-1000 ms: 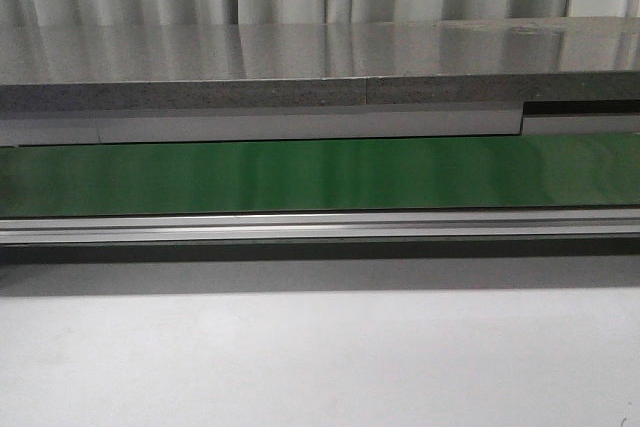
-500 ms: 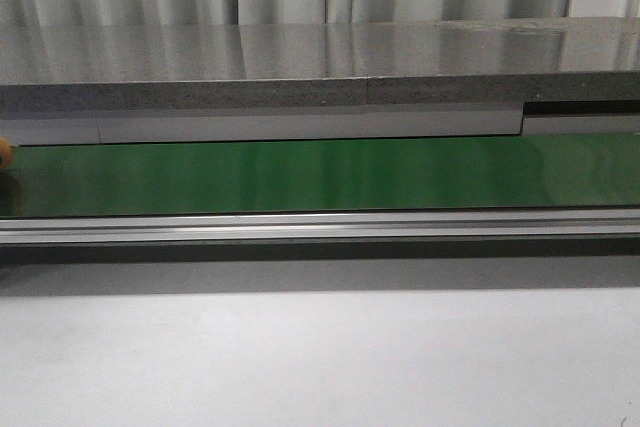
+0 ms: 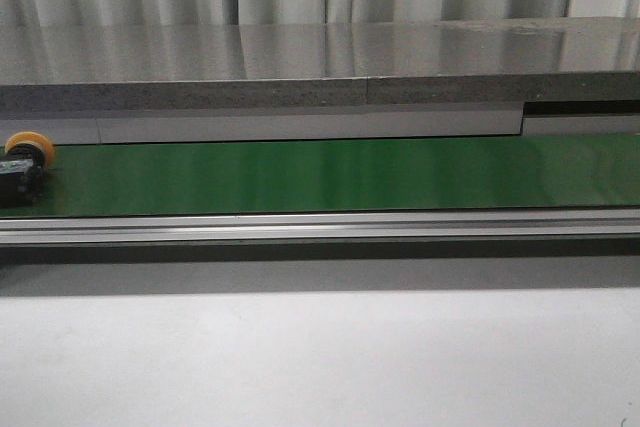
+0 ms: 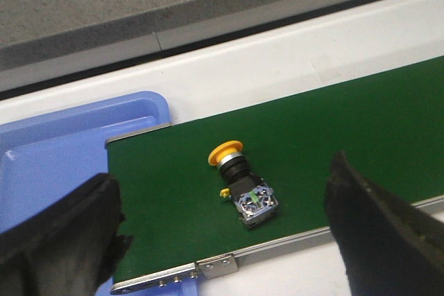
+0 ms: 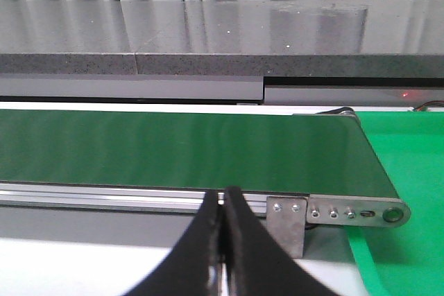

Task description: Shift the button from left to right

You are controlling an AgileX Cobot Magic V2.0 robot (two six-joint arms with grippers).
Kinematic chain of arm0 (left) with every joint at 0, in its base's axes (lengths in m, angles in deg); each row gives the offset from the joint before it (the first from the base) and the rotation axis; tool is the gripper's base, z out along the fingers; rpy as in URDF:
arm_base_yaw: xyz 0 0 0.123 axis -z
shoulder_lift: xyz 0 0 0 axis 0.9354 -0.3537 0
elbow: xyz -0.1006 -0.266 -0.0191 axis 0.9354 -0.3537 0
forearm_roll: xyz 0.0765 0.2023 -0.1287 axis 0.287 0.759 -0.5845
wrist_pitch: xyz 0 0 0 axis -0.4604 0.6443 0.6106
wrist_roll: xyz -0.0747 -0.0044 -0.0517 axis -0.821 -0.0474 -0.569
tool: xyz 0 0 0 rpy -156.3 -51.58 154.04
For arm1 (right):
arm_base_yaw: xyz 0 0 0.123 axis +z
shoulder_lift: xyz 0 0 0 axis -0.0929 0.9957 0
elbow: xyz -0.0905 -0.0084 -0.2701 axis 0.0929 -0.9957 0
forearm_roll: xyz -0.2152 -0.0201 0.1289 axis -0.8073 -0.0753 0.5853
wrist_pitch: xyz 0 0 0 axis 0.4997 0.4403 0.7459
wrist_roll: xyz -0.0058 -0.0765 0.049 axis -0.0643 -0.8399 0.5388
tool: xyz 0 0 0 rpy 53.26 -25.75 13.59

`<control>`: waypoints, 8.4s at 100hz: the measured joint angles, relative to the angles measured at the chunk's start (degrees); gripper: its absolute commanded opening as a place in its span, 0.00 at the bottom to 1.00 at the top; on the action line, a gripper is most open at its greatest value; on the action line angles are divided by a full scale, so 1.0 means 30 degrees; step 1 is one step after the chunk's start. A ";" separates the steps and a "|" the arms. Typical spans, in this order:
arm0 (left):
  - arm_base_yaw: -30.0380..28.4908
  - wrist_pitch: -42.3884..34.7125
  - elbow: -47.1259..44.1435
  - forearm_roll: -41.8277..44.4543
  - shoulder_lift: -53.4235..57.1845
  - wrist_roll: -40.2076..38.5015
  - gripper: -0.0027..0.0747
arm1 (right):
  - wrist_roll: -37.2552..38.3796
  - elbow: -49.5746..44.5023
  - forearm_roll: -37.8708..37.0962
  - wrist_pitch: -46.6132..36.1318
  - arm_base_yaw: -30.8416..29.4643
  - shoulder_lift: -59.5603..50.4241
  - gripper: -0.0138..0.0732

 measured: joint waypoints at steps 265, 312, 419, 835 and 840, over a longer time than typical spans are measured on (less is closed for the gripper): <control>0.0000 -0.6129 -1.1019 -0.0103 1.1176 0.0000 0.01 | 0.0000 1.5311 0.0079 1.0346 0.0000 1.5479 0.08; 0.0000 -0.6129 -1.1019 -0.0103 1.1176 0.0000 0.01 | 0.0000 1.6455 0.0300 1.1579 0.0000 1.8692 0.39; 0.0000 -0.6129 -1.1019 -0.0103 1.1176 0.0000 0.01 | -0.3229 1.6455 0.4165 0.7437 0.4093 2.3988 0.88; 0.0000 -0.6129 -1.1019 -0.0103 1.1176 0.0000 0.01 | -0.6545 2.2623 0.1951 0.6415 -0.9061 3.4236 0.72; 0.0000 -0.6129 -1.1019 -0.0103 1.1176 0.0000 0.01 | -0.6545 2.2623 0.2253 0.6336 -0.8867 3.3668 0.72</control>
